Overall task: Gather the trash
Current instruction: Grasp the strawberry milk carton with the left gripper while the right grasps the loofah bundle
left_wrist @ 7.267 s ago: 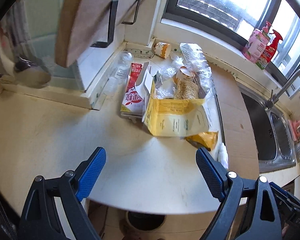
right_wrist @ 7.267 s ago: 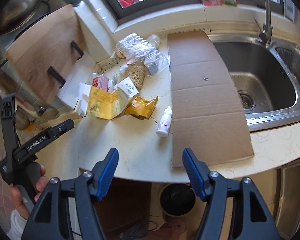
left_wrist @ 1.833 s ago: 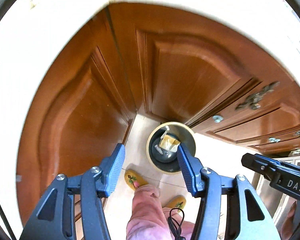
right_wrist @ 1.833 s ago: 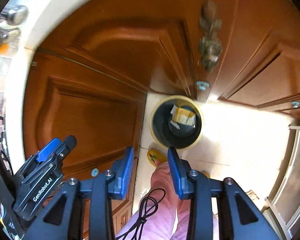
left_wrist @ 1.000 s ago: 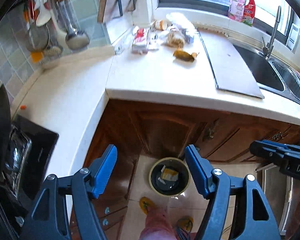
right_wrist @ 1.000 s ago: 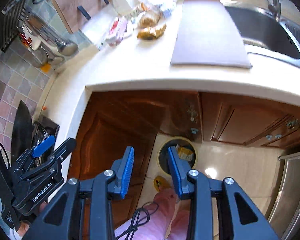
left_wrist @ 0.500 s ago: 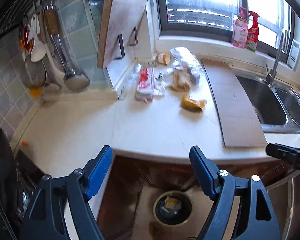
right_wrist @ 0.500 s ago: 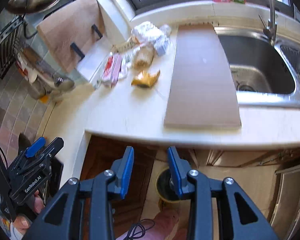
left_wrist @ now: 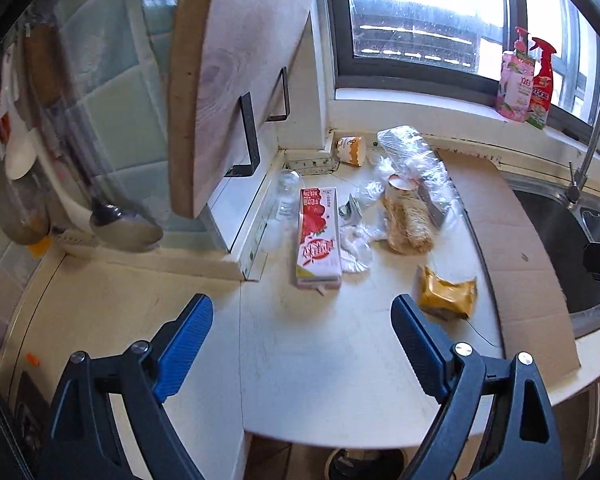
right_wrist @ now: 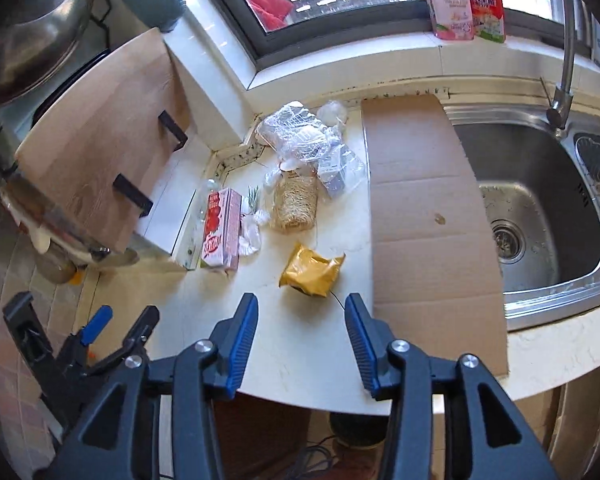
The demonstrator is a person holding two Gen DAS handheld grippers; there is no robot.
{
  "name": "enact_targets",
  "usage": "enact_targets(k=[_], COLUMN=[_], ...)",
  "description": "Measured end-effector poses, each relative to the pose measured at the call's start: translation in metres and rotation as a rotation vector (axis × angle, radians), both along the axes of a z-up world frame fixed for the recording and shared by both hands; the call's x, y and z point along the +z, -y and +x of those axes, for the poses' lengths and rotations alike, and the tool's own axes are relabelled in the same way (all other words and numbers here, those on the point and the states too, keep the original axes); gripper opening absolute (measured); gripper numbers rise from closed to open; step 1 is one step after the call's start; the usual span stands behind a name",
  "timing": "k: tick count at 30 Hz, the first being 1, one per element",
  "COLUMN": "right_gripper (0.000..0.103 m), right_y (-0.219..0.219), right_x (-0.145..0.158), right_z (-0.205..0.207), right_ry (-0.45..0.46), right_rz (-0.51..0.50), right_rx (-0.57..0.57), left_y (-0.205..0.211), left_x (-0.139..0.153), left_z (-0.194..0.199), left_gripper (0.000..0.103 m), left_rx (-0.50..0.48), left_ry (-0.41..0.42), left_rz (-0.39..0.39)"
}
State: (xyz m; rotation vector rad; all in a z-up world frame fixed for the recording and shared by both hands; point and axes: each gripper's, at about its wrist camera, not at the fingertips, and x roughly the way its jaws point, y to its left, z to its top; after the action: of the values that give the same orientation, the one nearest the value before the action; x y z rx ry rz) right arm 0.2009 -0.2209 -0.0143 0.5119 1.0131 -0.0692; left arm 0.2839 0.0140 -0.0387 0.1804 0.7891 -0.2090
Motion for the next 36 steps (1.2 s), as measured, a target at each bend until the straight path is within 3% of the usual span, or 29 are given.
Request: enact_targets(k=[7, 18, 23, 28, 30, 32, 34, 36], right_gripper=[0.046, 0.046, 0.046, 0.046, 0.046, 0.046, 0.046, 0.043], right_y=[0.008, 0.025, 0.024, 0.017, 0.014, 0.012, 0.011, 0.014], right_x=[-0.038, -0.114, -0.146, -0.165, -0.168, -0.169, -0.170, -0.169], right_z=[0.060, 0.175, 0.207, 0.220, 0.221, 0.222, 0.222, 0.222], right_ry=[-0.081, -0.170, -0.207, -0.211, -0.192, -0.176, -0.163, -0.155], right_rz=[0.081, 0.203, 0.223, 0.288, 0.306, 0.305, 0.301, 0.295], right_rx=[0.036, 0.173, 0.215, 0.242, 0.242, 0.246, 0.257, 0.268], left_y=[0.018, 0.062, 0.074, 0.084, 0.084, 0.082, 0.077, 0.071], left_x=[-0.031, -0.077, -0.090, -0.102, -0.104, -0.108, -0.111, -0.110], left_z=[0.053, 0.123, 0.140, 0.156, 0.159, 0.163, 0.165, 0.165], left_gripper=[0.089, 0.089, 0.089, 0.089, 0.083, 0.064, 0.054, 0.054], left_rx=[0.008, 0.114, 0.128, 0.150, 0.151, 0.154, 0.174, 0.196], left_ry=[-0.049, -0.115, -0.173, -0.199, -0.211, -0.241, -0.268, -0.266], left_rz=[0.030, 0.180, 0.159, 0.200, 0.186, 0.154, 0.108, 0.060])
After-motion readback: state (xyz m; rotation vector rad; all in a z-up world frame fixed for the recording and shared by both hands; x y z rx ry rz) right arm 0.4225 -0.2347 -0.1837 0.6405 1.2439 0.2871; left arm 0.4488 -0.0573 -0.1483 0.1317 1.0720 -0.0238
